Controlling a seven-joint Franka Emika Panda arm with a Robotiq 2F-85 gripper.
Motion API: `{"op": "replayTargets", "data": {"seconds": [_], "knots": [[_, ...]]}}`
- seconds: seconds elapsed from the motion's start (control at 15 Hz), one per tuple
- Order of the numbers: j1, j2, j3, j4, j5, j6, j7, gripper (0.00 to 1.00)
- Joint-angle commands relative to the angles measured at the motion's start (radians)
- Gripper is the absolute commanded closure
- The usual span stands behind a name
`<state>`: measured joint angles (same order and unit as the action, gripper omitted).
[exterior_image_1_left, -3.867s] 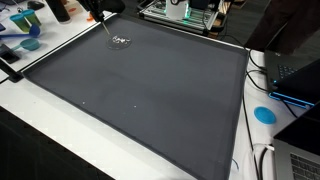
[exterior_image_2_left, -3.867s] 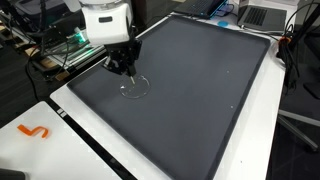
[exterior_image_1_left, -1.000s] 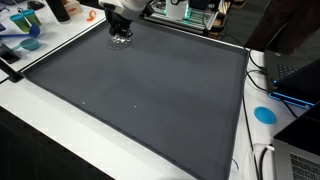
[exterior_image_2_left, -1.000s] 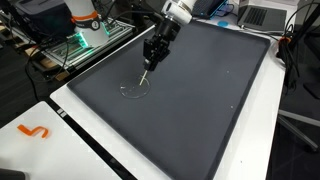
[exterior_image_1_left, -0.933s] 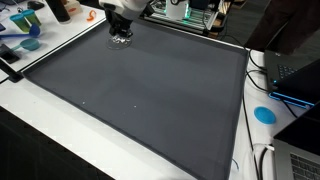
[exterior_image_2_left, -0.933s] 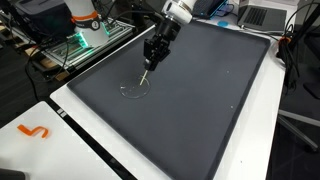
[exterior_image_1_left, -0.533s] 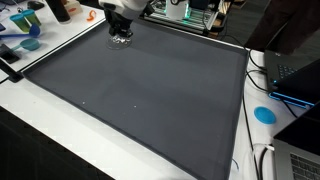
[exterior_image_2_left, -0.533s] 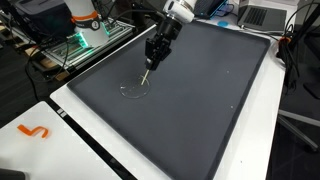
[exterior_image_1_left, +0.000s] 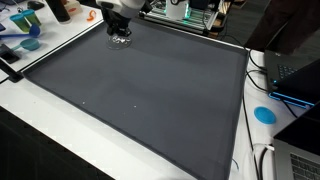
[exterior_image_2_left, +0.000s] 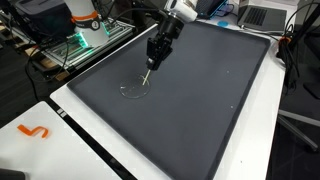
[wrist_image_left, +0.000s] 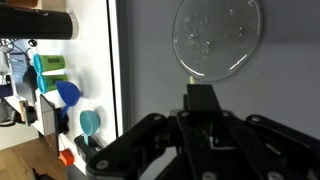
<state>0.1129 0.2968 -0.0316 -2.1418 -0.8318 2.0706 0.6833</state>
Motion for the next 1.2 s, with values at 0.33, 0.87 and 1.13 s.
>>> {"op": "replayTargets", "data": {"seconds": [0.33, 0.87, 1.13], "knots": [[-0.033, -0.006, 0.008, 0.017, 0.046, 0.02, -0.116, 0.96], [-0.077, -0.024, 0.0, 0.033, 0.192, 0.056, -0.283, 0.96], [-0.106, -0.046, -0.009, 0.039, 0.306, 0.066, -0.396, 0.96]]}}
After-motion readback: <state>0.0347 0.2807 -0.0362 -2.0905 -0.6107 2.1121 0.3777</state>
